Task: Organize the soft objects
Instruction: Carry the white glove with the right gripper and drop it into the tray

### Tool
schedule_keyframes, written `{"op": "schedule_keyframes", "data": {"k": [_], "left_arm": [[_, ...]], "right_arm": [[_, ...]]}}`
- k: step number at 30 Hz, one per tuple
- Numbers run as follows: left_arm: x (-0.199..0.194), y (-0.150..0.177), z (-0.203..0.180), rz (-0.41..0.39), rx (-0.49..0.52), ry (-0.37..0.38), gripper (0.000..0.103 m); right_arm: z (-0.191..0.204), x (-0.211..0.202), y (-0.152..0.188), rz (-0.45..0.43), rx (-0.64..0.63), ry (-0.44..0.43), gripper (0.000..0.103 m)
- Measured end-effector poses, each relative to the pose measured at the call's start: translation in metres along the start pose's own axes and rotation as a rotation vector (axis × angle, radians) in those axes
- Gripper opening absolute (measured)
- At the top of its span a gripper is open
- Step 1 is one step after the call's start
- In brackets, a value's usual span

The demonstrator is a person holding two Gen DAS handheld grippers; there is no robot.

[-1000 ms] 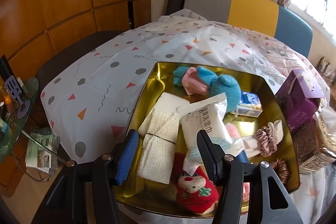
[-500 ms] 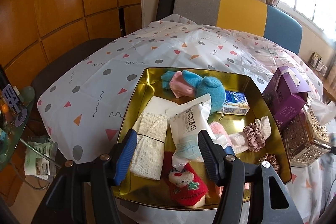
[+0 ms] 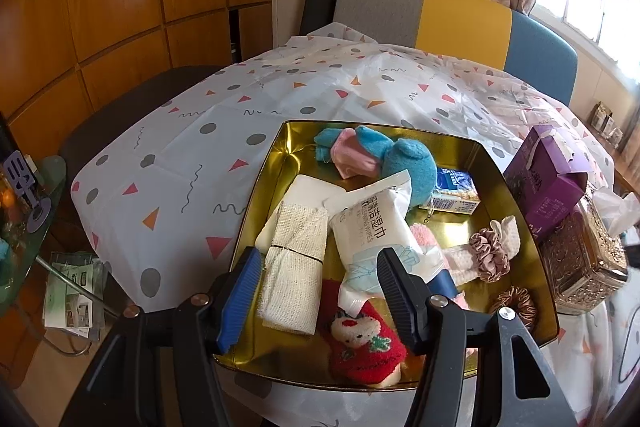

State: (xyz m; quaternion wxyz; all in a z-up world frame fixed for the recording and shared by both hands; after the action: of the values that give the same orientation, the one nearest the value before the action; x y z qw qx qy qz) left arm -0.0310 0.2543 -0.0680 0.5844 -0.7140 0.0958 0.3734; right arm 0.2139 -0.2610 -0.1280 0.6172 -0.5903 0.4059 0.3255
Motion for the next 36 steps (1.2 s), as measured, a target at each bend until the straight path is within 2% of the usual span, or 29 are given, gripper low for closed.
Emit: {"op": "schedule_keyframes", "data": {"k": [11,20,28,33,36], "left_arm": [[-0.004,-0.004,0.001,-0.013,0.002,-0.009,0.061],[-0.004,-0.004,0.003,-0.017,-0.001,-0.013,0.063],[-0.003,-0.003,0.004,-0.015,-0.007,-0.013,0.063],[-0.003,-0.002,0.005,-0.011,-0.012,-0.015,0.063],[-0.003,-0.002,0.007,-0.010,-0.022,-0.016,0.063]], "right_arm": [[0.061,-0.055,-0.068,-0.155,-0.107,-0.053,0.021],[0.124,-0.108,-0.088,-0.269,-0.216,-0.147,0.021],[0.175,-0.152,-0.084,-0.345,-0.310,-0.245,0.021],[0.213,-0.186,-0.065,-0.392,-0.394,-0.331,0.021],[0.241,-0.202,-0.044,-0.390,-0.458,-0.398,0.021]]}}
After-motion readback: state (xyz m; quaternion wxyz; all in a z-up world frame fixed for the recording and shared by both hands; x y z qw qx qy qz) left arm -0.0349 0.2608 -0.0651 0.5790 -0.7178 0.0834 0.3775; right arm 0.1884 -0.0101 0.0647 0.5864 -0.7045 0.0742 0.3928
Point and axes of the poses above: each gripper's, at about its wrist camera, not at the fingertips, and x roughly the way its jaws point, z to its left, y to its underside, the point moved 1 cm from there along x, roughly the way its jaws point, and after that the axes turned 5 degrees about -z, right-handed, at the moved point
